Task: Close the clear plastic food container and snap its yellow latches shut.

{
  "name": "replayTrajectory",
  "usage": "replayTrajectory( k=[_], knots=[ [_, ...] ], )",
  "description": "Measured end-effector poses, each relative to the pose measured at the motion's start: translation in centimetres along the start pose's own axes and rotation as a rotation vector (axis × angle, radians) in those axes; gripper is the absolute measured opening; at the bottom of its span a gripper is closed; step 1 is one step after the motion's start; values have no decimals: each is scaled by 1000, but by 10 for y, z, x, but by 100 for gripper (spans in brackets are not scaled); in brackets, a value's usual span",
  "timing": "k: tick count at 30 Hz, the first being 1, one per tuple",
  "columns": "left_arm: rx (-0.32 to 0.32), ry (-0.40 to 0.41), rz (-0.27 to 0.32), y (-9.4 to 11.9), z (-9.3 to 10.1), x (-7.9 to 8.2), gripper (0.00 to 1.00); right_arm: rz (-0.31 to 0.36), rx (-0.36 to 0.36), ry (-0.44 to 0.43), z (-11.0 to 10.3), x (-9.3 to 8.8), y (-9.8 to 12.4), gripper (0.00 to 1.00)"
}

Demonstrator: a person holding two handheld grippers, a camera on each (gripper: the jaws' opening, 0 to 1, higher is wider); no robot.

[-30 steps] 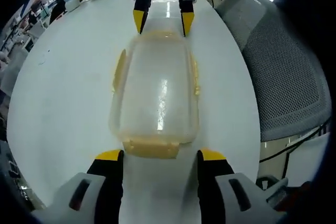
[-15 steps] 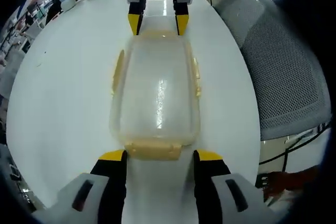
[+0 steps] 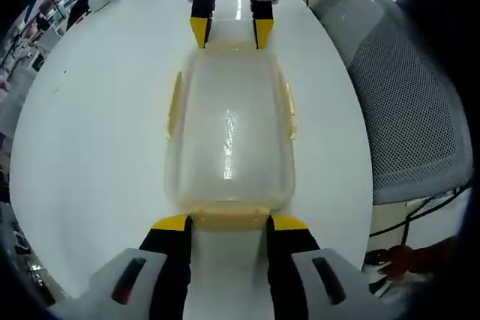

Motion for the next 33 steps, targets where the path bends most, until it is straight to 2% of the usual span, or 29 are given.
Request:
replayTrajectory(
  k=[19, 33],
  knots=[
    [5, 15, 11, 0, 1, -1, 37, -3, 10, 17, 4, 0, 1, 38],
    [-17, 18, 17, 2, 3, -3, 37, 5, 13, 26, 1, 3, 3, 38]
  ],
)
Point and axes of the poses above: the point that each gripper's makers call its tool centre point, and the gripper's own axes: y roughly backward along the fingers, z roughly to its right, x roughly out of its top, the point moved 9 cm from there along y, roughly backward along the fingers, and after that the axes turned 6 degrees about y, right-handed, at the moved point
